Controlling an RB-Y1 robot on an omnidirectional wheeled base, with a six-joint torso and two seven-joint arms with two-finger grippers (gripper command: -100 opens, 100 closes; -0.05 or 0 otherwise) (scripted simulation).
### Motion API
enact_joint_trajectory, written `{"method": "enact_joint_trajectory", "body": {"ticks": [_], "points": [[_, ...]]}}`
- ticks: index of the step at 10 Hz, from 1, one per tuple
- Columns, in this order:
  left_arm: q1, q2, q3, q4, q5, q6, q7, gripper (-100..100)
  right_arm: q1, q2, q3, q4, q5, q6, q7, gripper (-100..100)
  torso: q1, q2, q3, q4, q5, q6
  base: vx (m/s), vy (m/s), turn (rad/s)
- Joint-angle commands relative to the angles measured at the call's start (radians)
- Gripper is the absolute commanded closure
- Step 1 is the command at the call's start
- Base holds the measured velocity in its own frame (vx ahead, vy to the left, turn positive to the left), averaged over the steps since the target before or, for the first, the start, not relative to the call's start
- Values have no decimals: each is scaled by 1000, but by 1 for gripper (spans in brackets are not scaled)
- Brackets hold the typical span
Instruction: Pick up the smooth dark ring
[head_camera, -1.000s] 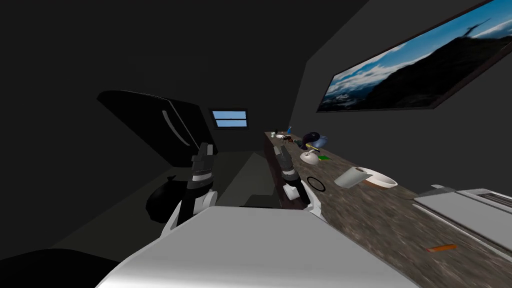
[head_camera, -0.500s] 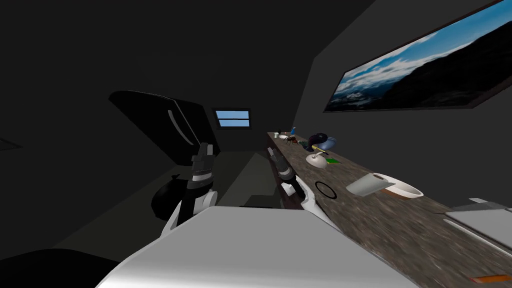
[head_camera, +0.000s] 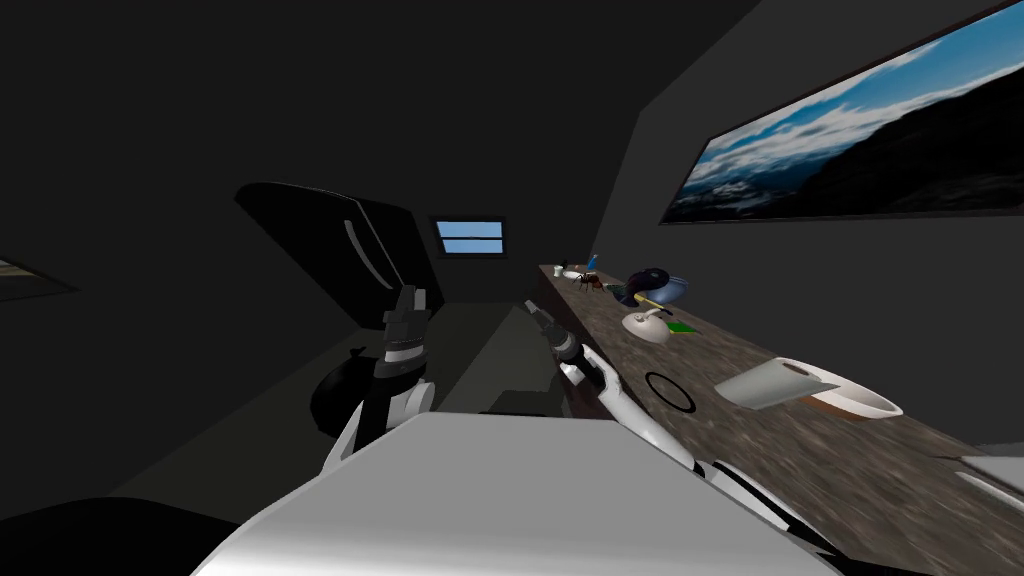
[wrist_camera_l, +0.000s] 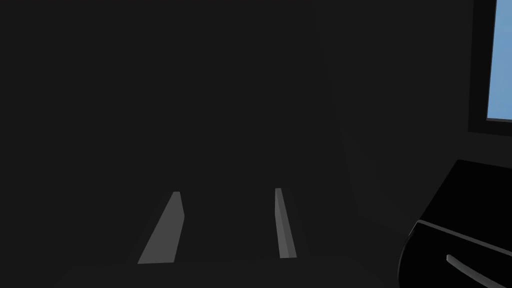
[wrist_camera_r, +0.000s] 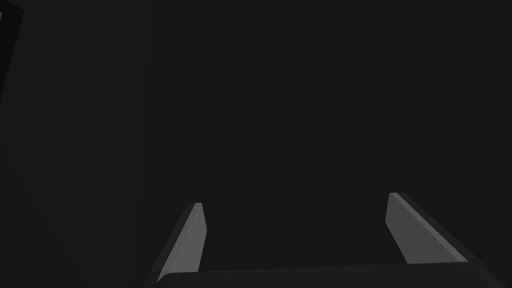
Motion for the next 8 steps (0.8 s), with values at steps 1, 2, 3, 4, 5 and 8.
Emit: {"method": "enact_joint_trajectory", "body": {"ticks": [1, 2, 3, 4, 5, 8], "points": [[0, 0, 0, 0, 0, 0, 0, 0, -50, -41, 49, 50, 23, -45, 25, -100, 0, 0, 0, 0, 0, 0, 38, 40, 36], [0, 0, 0, 0, 0, 0, 0, 0, -56, -41, 49, 63, 23, -45, 25, -100, 0, 0, 0, 0, 0, 0, 33, 37, 24], [0, 0, 0, 0, 0, 0, 0, 0, -96, -81, 89, 102, 41, -83, 44, -100, 0, 1, 0, 0, 0, 0, 40, 45, 29], [0, 0, 0, 0, 0, 0, 0, 0, -102, -81, 89, 119, 41, -83, 44, -100, 0, 0, 0, 0, 0, 0, 35, 30, 10], [0, 0, 0, 0, 0, 0, 0, 0, -144, -123, 130, 155, 59, -119, 64, -100, -1, 1, 0, 0, 0, 0, 36, 21, 9], [0, 0, 0, 0, 0, 0, 0, 0, -188, -167, 171, 235, 77, -151, 83, -100, -2, 1, 1, 0, -1, 0, 26, 12, -1]]}}
